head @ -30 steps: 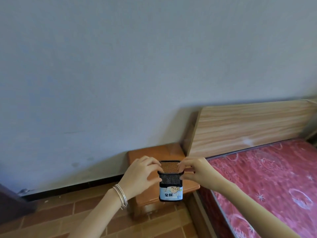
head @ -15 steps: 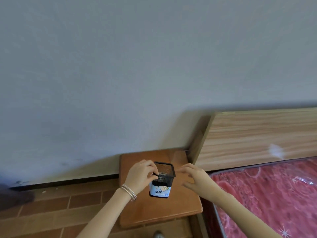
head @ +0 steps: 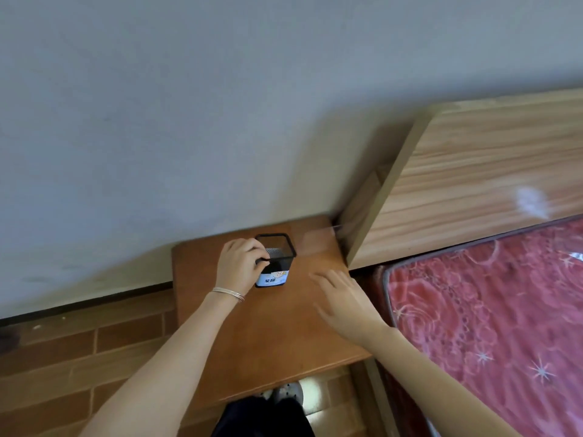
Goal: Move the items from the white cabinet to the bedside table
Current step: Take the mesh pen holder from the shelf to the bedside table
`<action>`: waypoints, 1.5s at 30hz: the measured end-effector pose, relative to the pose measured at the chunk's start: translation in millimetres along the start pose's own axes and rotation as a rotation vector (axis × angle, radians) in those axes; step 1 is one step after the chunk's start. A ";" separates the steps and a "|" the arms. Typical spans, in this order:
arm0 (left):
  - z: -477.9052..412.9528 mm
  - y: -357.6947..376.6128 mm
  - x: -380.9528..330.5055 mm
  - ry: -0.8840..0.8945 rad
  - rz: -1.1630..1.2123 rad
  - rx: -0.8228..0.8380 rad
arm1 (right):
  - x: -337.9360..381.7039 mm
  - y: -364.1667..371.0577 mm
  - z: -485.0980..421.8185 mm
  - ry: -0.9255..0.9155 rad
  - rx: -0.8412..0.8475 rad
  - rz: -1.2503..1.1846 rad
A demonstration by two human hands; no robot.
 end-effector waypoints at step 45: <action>-58.1 73.1 28.4 0.118 -0.133 -0.257 | -72.0 229.6 3.2 0.269 0.378 0.166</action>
Point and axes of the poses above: each hand's wrist, its own z-axis away from the middle knuckle, its own y-axis out of the palm, x = y × z, the point moved 10 cm from there along -z, towards the middle knuckle, and after that the axes turned 2 degrees about -x, right-handed, at the moved point
